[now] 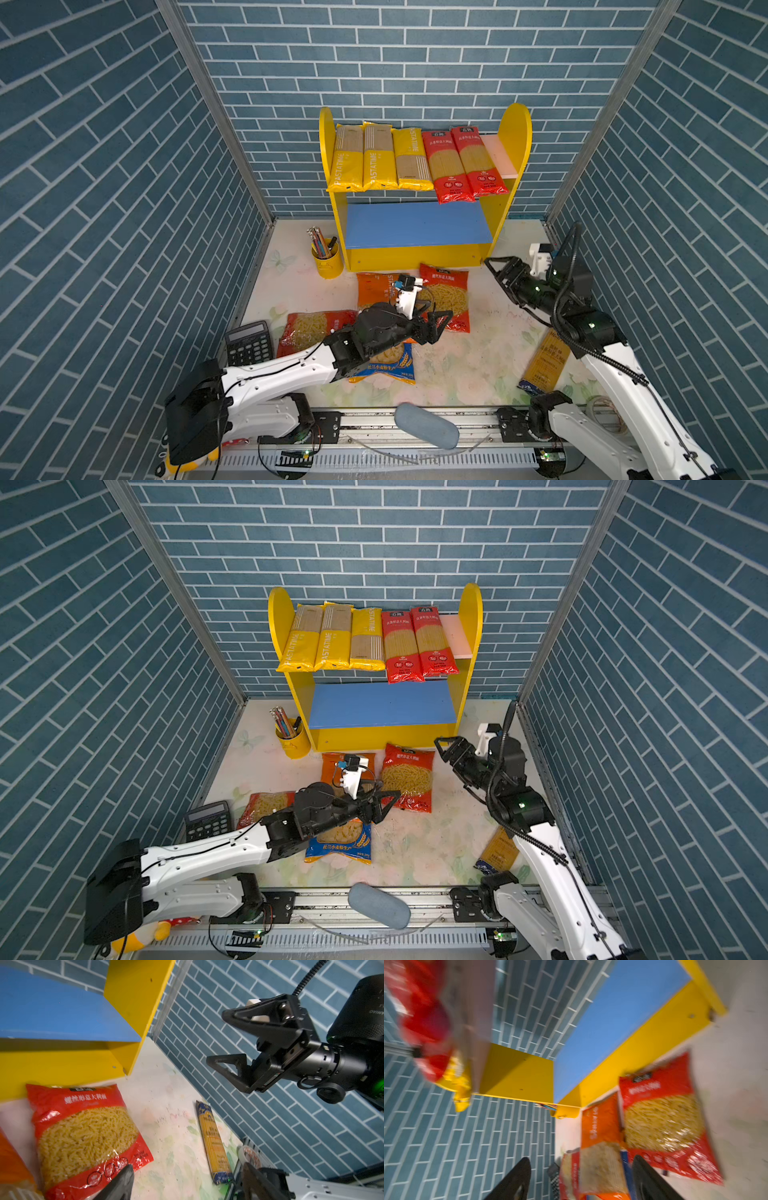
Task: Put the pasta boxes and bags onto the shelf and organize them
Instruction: 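Lower the right gripper to the blue-and-gold spaghetti pack on the table, then grasp the blue-and-gold spaghetti pack with the right gripper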
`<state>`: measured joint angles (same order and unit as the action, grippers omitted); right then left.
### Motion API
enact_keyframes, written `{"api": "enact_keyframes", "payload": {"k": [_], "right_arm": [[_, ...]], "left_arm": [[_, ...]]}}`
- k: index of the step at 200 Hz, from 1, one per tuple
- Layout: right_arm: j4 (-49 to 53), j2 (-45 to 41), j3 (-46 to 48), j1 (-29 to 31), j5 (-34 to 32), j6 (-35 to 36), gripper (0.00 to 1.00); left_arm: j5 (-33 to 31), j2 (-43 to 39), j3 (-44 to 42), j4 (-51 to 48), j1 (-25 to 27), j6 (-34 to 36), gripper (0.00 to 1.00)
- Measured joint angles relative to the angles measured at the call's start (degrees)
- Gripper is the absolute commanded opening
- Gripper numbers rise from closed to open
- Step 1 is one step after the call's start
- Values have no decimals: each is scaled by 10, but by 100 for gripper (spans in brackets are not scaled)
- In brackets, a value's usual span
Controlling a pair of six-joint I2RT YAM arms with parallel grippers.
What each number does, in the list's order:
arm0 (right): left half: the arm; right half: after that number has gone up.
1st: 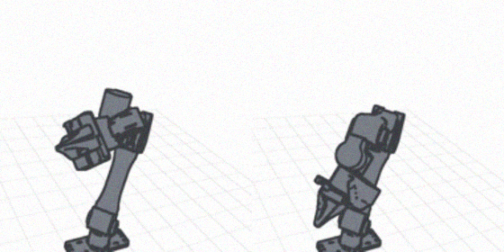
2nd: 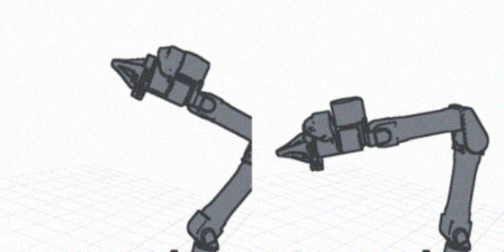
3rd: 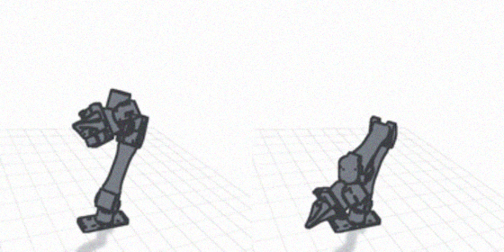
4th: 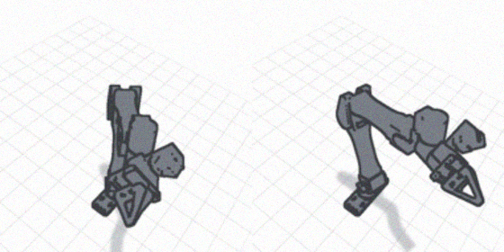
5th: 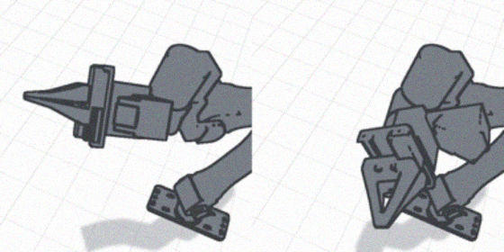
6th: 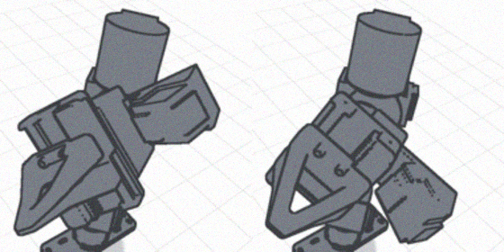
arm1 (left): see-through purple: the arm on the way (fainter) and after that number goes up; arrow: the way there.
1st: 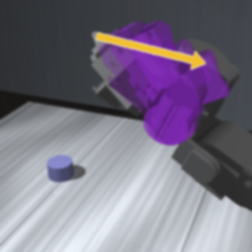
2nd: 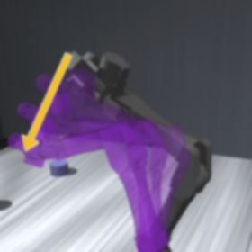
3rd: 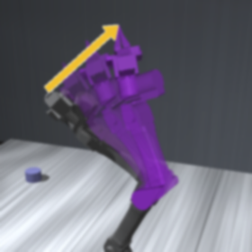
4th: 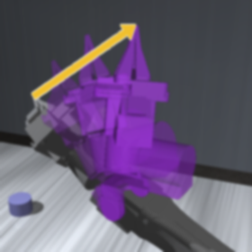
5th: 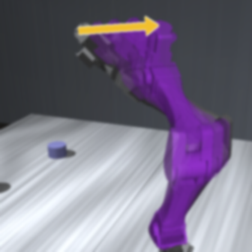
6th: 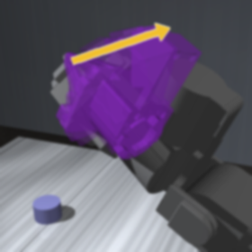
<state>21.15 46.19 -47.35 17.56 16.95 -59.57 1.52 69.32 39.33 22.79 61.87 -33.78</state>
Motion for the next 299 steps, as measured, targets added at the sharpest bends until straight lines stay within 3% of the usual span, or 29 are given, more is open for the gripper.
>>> {"api": "enact_keyframes", "payload": {"k": [47,75,100,142,198,231,299], "right_arm": [[116,-4,109,-22,-122,25,90],[164,12,118,-59,-219,26,97],[176,-14,135,-113,-283,24,96],[156,-14,188,-228,-283,12,94],[54,40,244,-248,-204,-2,76],[-17,78,244,-205,-180,-1,74],[-58,234,149,16,-186,6,72]], "left_arm": [[10,104,37,-32,38,18,81],[13,117,44,-32,42,18,81],[13,116,42,-23,43,12,82],[14,115,38,-22,44,10,82],[15,97,29,-23,44,10,82],[12,96,29,-23,44,8,82],[-8,79,28,-35,43,15,83]]}}
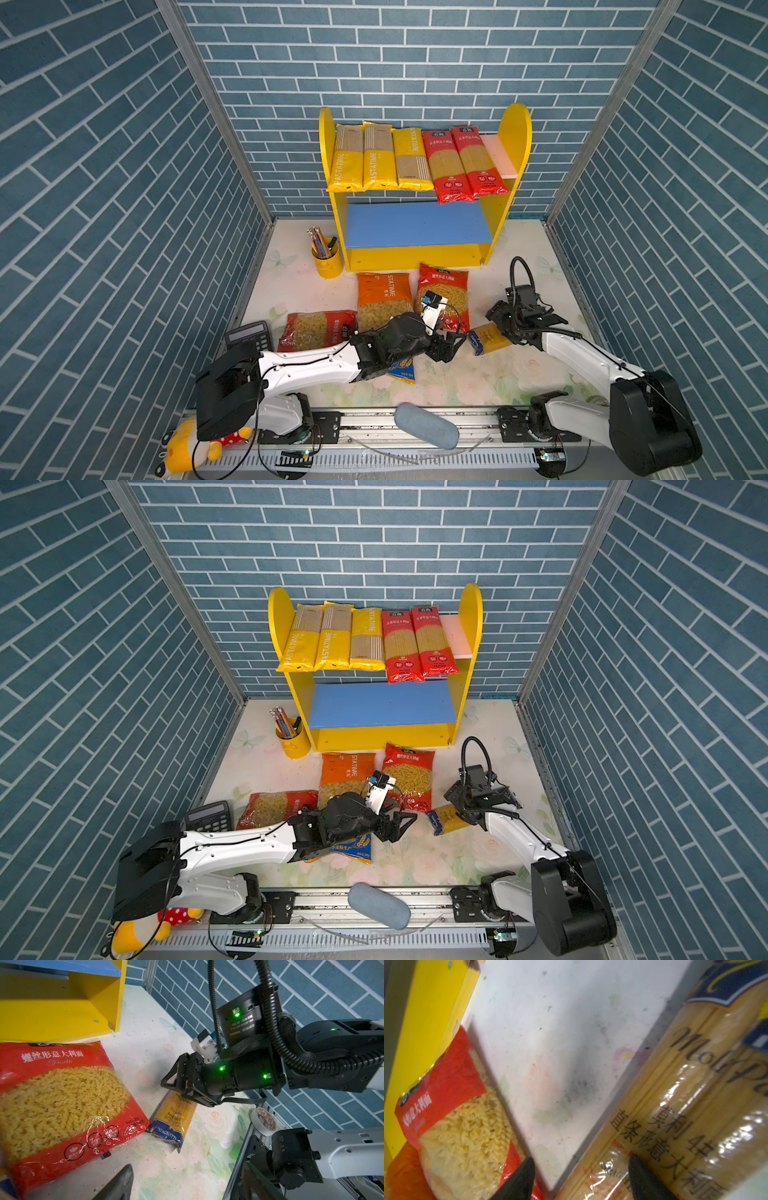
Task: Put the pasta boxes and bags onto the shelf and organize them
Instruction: 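Grasp the blue-and-gold spaghetti pack with the right gripper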
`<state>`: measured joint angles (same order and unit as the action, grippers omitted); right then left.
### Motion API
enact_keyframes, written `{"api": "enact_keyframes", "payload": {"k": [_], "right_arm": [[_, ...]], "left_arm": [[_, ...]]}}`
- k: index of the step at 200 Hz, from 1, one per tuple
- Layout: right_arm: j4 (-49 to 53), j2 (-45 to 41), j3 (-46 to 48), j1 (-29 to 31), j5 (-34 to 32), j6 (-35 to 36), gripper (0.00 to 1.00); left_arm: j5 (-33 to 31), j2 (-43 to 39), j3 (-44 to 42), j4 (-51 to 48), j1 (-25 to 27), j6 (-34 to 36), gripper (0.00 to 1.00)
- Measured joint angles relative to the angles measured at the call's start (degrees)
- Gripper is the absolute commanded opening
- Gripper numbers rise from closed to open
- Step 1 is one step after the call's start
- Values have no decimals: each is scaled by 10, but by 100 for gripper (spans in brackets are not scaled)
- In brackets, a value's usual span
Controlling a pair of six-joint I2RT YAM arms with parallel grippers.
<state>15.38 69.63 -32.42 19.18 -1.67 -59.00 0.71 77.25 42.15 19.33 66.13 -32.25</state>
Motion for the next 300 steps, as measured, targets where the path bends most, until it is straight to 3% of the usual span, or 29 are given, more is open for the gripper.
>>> {"api": "enact_keyframes", "payload": {"k": [27,59,104,146,250,276,300], "right_arm": [[30,12,-39,26,21,26,77],[91,-40,-76,9,33,71,83],[164,-209,-36,-169,52,88,87],[194,-264,45,-248,47,67,86],[7,-126,110,-264,141,10,66],[-39,-102,116,-263,150,-3,53],[-70,-90,125,-263,153,-8,27]], "left_arm": [[-11,-7,0,-7,-2,2,83],[-14,-3,0,-20,-2,4,83],[-8,49,35,-43,-5,17,83],[6,72,49,-45,-7,17,83],[20,76,42,-26,-8,-7,83],[19,76,42,-26,-8,-7,83],[18,76,37,-25,-8,-8,83]]}}
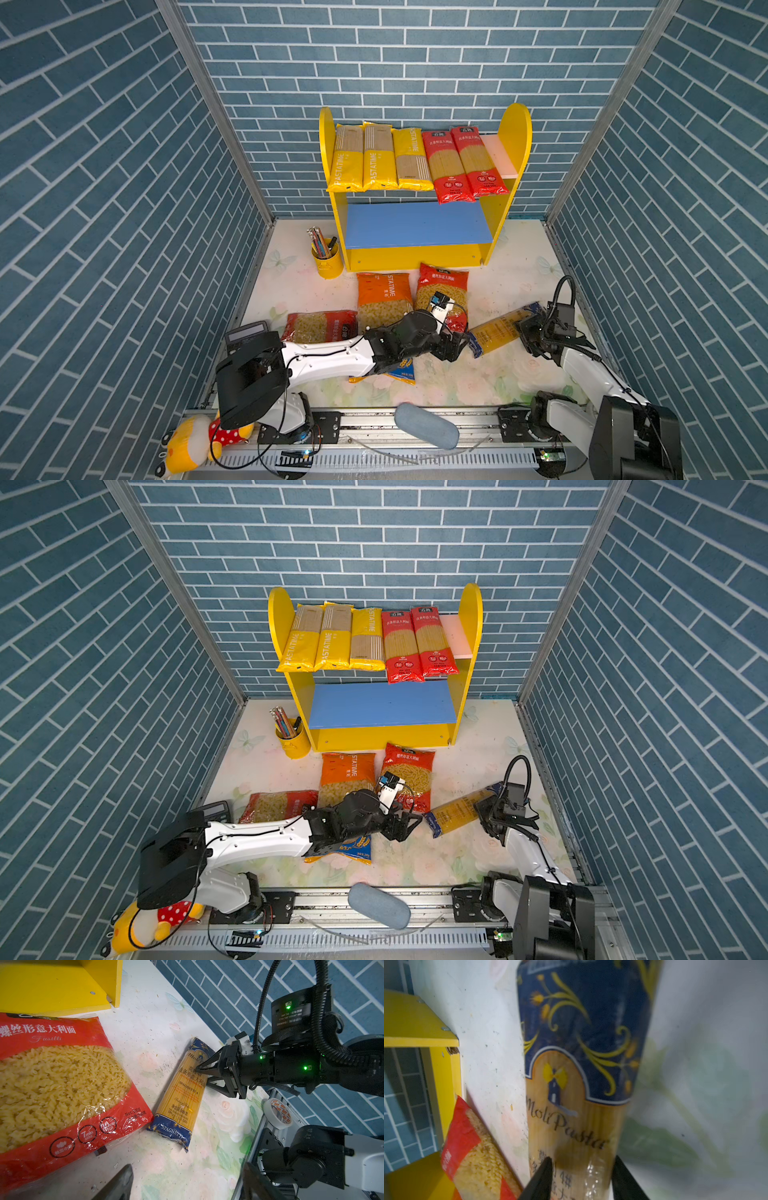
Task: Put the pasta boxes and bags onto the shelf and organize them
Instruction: 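Grasp the blue-and-gold spaghetti pack with the right gripper, then carry the pack upright toward the pile in front of the shelf with the right gripper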
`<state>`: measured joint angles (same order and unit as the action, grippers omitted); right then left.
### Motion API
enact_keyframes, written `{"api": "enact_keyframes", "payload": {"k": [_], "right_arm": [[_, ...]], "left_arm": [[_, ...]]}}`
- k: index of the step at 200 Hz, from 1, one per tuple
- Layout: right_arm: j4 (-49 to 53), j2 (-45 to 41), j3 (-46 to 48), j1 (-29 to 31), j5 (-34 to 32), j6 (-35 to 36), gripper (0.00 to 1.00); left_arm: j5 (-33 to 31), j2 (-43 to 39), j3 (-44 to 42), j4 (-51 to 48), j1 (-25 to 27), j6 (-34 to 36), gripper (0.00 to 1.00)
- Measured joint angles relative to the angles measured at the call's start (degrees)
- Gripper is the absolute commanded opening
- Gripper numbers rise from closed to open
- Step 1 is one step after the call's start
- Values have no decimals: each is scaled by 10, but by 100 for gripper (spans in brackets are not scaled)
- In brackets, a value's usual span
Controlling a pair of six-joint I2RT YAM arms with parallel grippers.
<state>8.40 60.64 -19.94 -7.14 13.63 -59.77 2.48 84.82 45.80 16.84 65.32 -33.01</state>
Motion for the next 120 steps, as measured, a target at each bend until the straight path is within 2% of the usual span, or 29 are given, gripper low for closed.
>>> {"api": "enact_keyframes", "payload": {"k": [12,23,67,85,120], "right_arm": [[-14,4,3,0,3,8,16],[-31,3,4,0,8,5,11],[-26,-26,4,3,11,14,5],[8,-57,3,4,7,28,0],[108,-106,-46,16,0,74,0]], "left_arm": [[-1,-1,-5,0,-1,-1,83],[-3,-1,-9,0,-2,-3,83],[-3,-1,-18,-2,-4,-9,83],[-3,-1,-18,-3,-6,-10,83],[0,-10,-18,-23,-21,-13,83]]}}
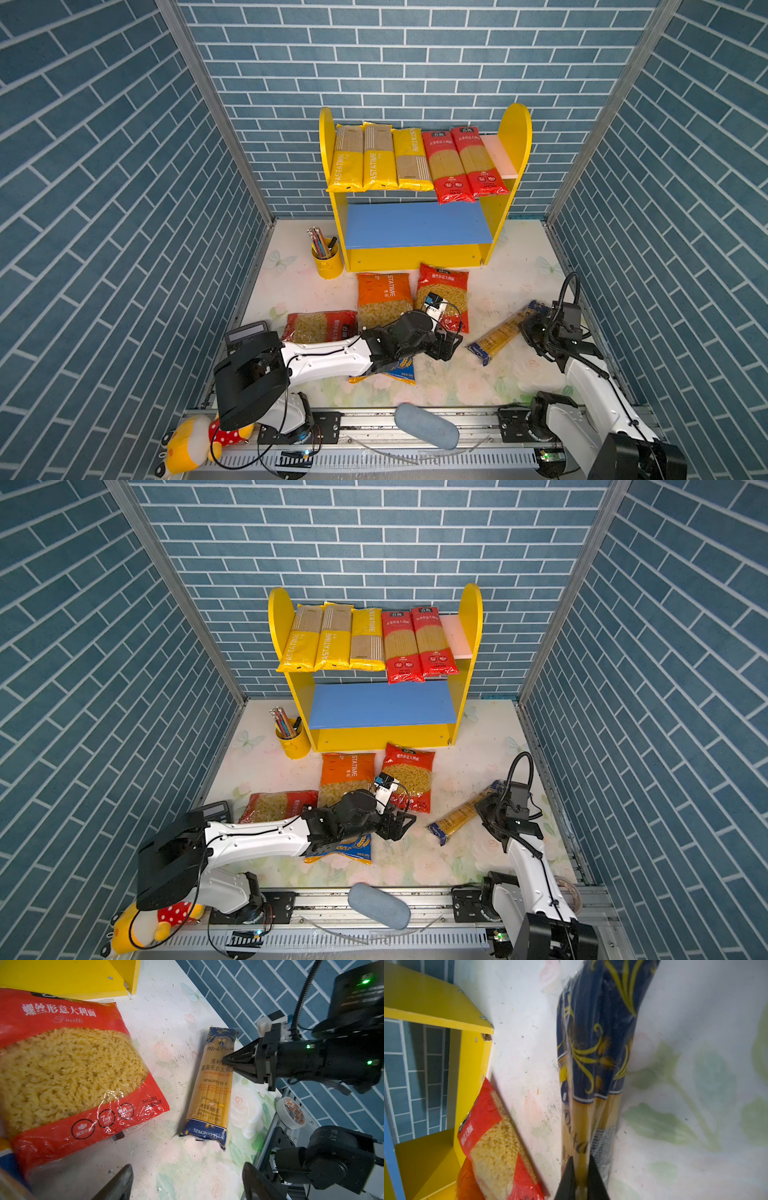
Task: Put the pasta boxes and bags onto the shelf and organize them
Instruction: 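Carry the pack upright toward the pile in front of the shelf with the right gripper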
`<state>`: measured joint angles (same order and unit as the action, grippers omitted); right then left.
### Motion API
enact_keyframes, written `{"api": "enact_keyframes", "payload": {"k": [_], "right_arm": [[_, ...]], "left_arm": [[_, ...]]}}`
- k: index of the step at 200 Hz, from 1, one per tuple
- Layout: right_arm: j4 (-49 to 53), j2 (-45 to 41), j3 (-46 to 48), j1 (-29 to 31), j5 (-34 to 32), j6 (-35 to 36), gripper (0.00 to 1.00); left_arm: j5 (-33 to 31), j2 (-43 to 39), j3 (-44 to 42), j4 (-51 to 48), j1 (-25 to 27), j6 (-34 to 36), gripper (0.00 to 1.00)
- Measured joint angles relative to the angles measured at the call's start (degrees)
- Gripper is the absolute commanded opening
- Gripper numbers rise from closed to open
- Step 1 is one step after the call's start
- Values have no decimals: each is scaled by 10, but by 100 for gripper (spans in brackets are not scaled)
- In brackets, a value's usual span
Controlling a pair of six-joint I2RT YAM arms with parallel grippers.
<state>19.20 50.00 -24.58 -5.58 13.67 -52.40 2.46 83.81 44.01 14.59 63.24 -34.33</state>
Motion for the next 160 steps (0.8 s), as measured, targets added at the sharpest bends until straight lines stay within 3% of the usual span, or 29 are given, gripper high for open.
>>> {"api": "enact_keyframes", "payload": {"k": [32,68,115,143,160], "right_arm": [[62,-6,-92,40,3,61,0],[92,-4,-186,154,7,109,0],[95,6,-198,262,35,136,0],[72,21,-198,322,54,146,0],[42,28,-197,354,76,154,0]], "left_arm": [[5,-37,18,-54,-28,-4,83],[25,-101,25,-87,-76,-5,83],[71,-162,19,-116,-154,-5,85],[133,-185,-25,-73,-214,-35,89],[169,-184,-50,-40,-224,-51,92]]}}
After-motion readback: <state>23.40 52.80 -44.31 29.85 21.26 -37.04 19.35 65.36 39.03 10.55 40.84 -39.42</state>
